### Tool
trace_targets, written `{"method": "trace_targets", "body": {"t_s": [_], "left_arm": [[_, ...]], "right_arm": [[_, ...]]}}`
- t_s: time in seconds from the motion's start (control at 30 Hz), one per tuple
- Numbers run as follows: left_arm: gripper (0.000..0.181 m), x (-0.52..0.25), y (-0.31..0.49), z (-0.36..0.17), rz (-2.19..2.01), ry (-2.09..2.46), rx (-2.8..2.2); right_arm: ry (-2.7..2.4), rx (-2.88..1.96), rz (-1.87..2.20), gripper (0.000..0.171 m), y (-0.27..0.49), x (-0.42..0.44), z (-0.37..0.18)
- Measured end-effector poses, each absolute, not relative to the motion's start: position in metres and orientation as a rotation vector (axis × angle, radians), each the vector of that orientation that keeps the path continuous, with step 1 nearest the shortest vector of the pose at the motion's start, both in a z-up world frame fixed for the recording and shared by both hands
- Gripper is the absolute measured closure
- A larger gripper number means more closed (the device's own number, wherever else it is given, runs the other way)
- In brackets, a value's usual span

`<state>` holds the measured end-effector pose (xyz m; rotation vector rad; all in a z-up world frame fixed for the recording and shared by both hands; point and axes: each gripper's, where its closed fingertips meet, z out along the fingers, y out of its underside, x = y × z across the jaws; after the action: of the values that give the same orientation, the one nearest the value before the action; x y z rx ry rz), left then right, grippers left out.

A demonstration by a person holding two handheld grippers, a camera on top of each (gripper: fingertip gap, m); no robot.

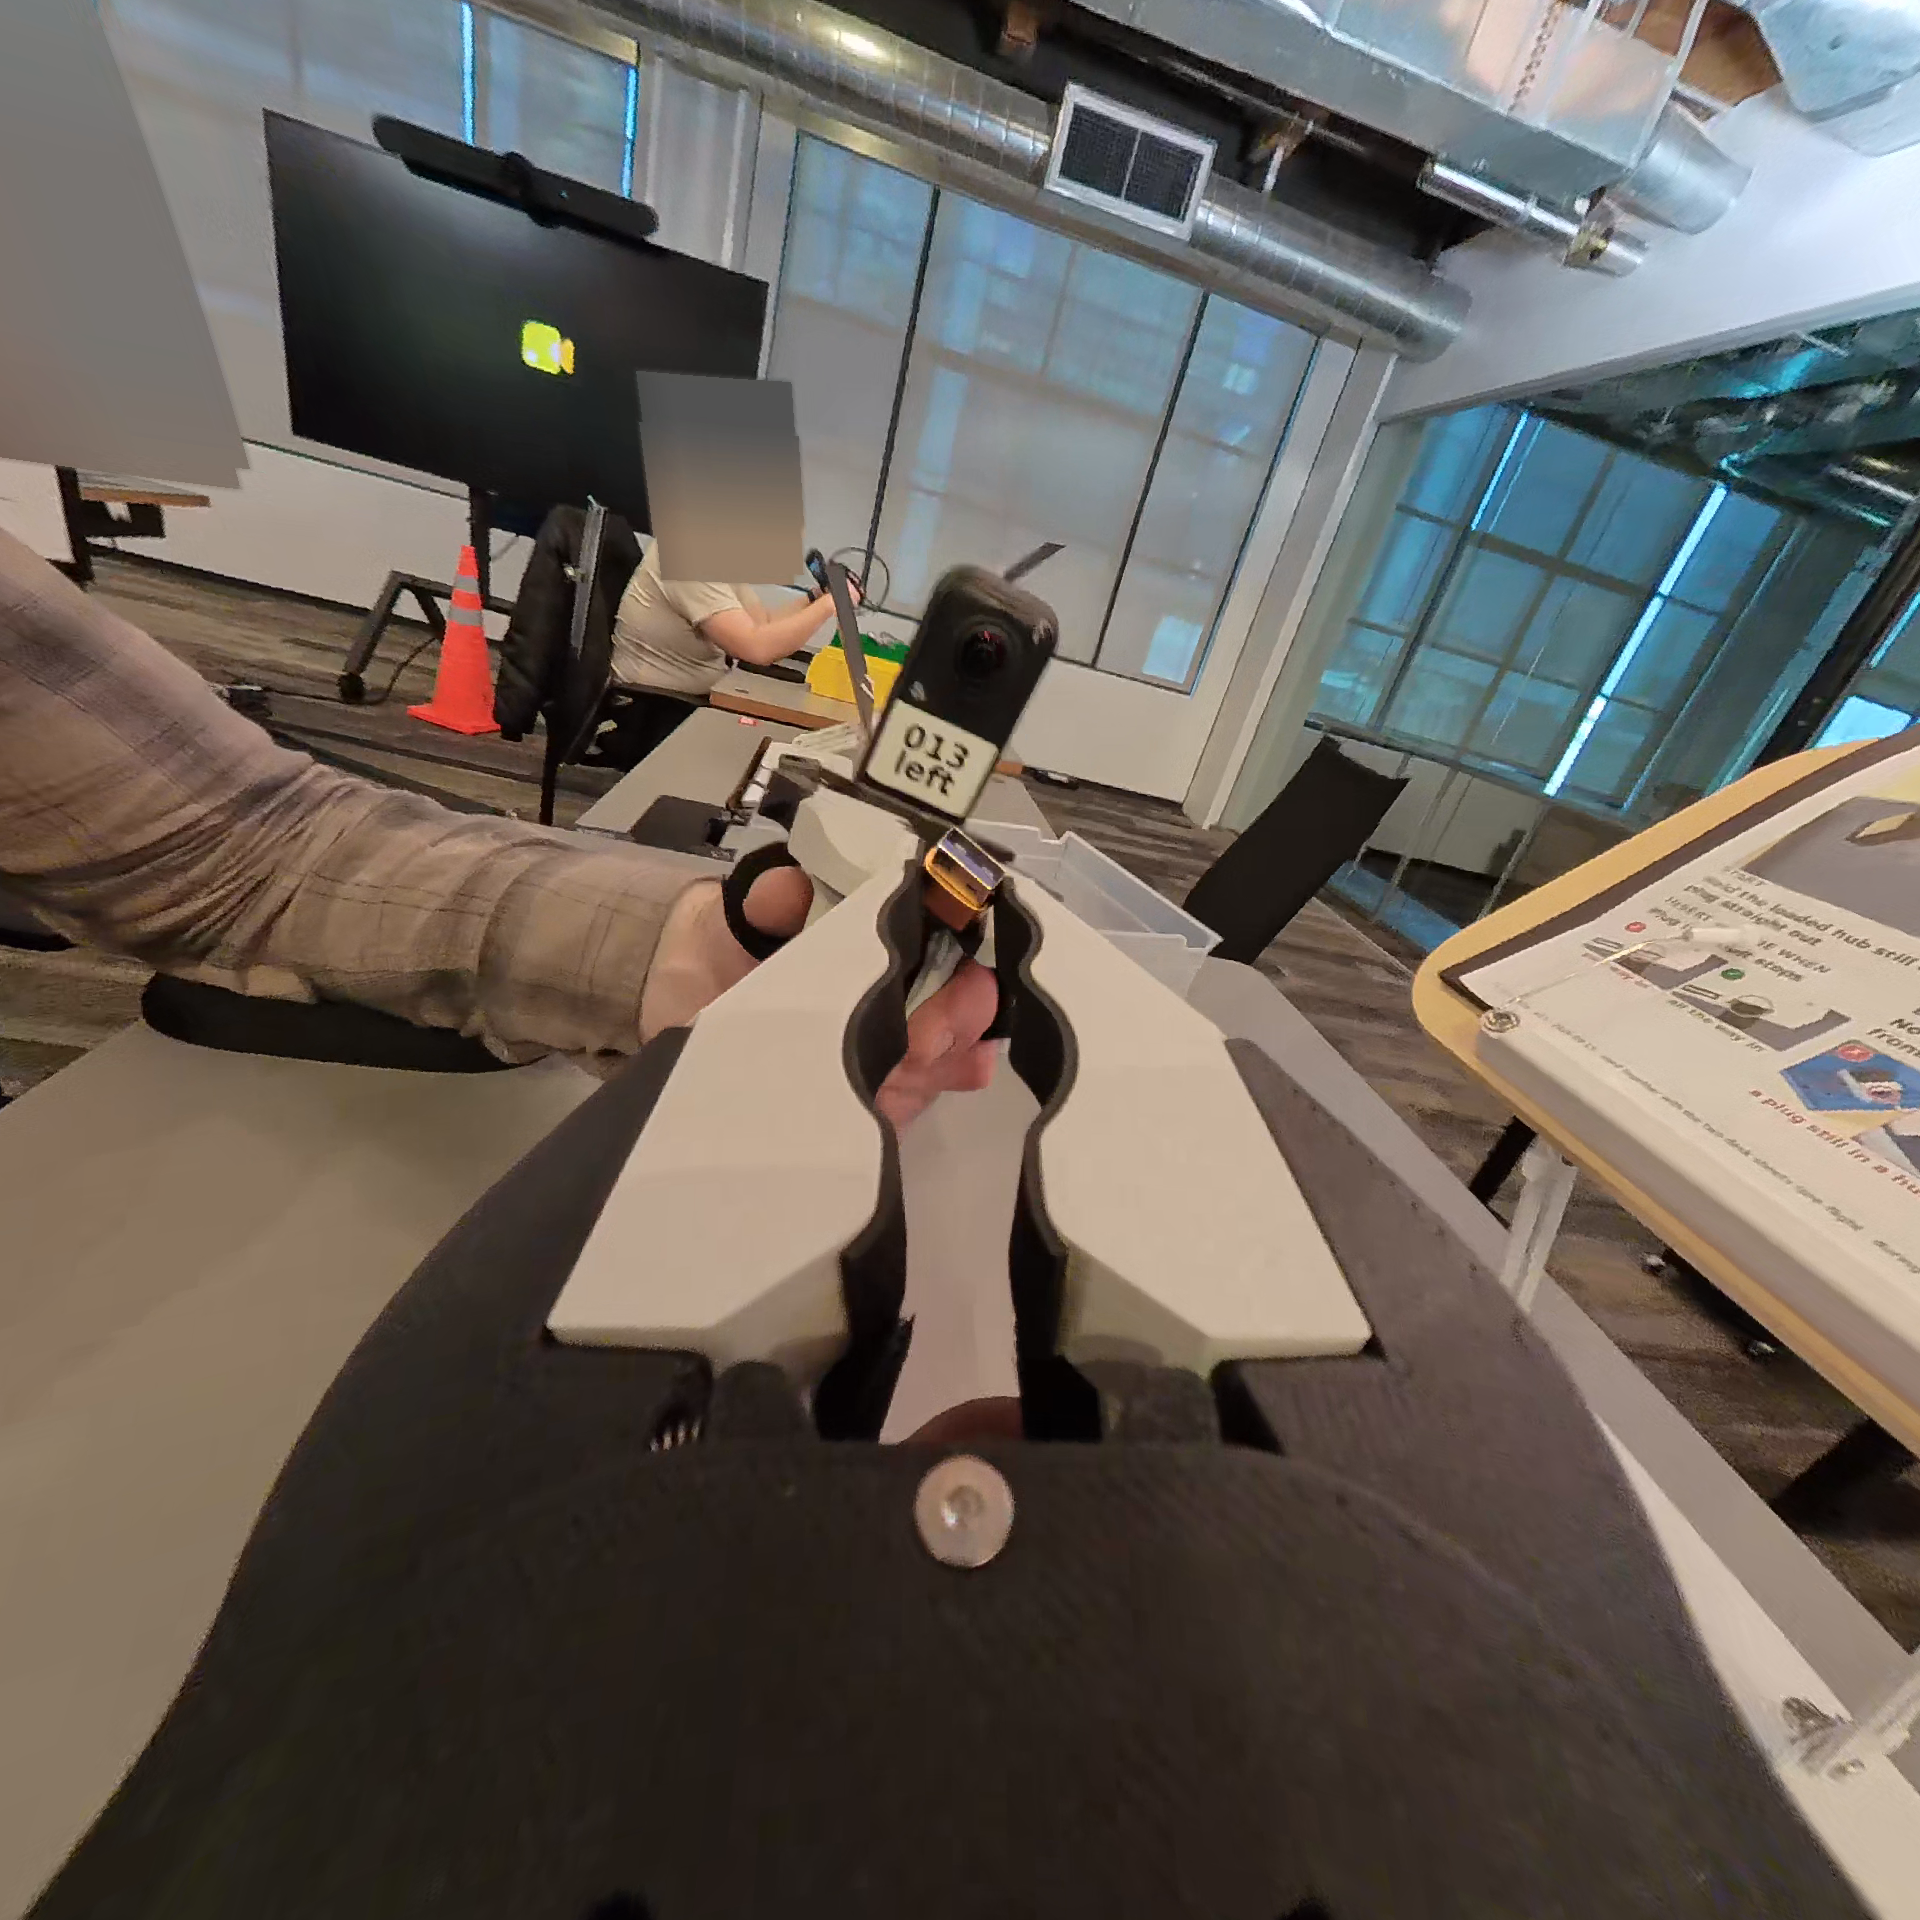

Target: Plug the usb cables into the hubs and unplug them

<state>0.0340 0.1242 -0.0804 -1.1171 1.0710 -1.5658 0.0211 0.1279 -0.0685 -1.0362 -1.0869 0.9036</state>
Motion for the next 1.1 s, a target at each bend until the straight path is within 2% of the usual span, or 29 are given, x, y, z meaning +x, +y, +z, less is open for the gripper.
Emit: {"method": "trace_targets", "body": {"t_s": [0.23,0.33,0.43,0.6,0.7,0.9,1.1], "left_arm": [[0.168,0.027,0.138,-0.080,-1.126,1.197,-1.141],[0.168,0.019,0.150,-0.088,-0.839,1.296,-1.163],[0.168,0.015,0.150,-0.093,-0.643,1.393,-1.156],[0.167,0.016,0.142,-0.107,-0.400,1.567,-1.128],[0.167,0.019,0.138,-0.107,-0.355,1.583,-1.108],[0.167,0.020,0.136,-0.107,-0.369,1.584,-1.092],[0.167,0.022,0.125,-0.092,-0.679,1.498,-1.093]], "right_arm": [[-1.092,-1.093,0.884,0.156,0.133,0.025,-0.068],[-1.128,-1.133,0.848,0.144,0.134,0.025,-0.070],[-1.173,-1.167,0.767,0.141,0.134,0.021,-0.074],[-1.241,-1.226,0.692,0.145,0.136,0.015,-0.088],[-1.274,-1.241,0.708,0.155,0.134,0.013,-0.095],[-1.287,-1.235,0.753,0.157,0.130,0.015,-0.095],[-1.237,-1.134,0.844,0.159,0.121,0.015,-0.081]]}}
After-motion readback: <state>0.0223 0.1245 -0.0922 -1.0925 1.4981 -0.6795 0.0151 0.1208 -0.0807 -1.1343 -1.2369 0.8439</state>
